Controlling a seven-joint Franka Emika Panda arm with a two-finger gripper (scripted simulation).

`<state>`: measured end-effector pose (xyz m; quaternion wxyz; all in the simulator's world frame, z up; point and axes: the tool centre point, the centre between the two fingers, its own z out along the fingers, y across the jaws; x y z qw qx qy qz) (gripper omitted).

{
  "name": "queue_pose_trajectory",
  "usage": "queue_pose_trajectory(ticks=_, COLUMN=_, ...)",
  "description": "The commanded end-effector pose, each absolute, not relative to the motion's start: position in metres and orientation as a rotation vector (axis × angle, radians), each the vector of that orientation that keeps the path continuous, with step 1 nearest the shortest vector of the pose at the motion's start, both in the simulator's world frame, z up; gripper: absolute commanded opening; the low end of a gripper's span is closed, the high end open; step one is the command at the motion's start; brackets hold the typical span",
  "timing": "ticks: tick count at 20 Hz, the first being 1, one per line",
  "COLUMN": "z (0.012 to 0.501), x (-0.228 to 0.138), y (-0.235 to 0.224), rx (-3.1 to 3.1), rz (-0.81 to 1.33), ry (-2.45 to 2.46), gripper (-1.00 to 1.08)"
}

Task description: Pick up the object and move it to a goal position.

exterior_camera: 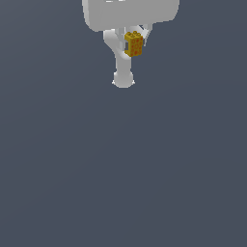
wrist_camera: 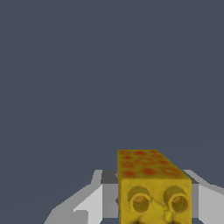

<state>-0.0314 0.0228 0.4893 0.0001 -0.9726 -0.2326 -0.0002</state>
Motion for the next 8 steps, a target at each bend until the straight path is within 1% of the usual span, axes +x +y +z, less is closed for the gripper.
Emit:
queue_pose_trajectory(ticks=1, z=0.4955, x=-0.0303, y=0.0221, rx=-3.055, rz=0.0, ry=-0.731, gripper=-1.0)
queue_pose_trajectory(ticks=8, z=0.4999, x=-0.0288, y=0.0217, rx=-3.055, rz=0.0, ry=-0.731, gripper=-1.0)
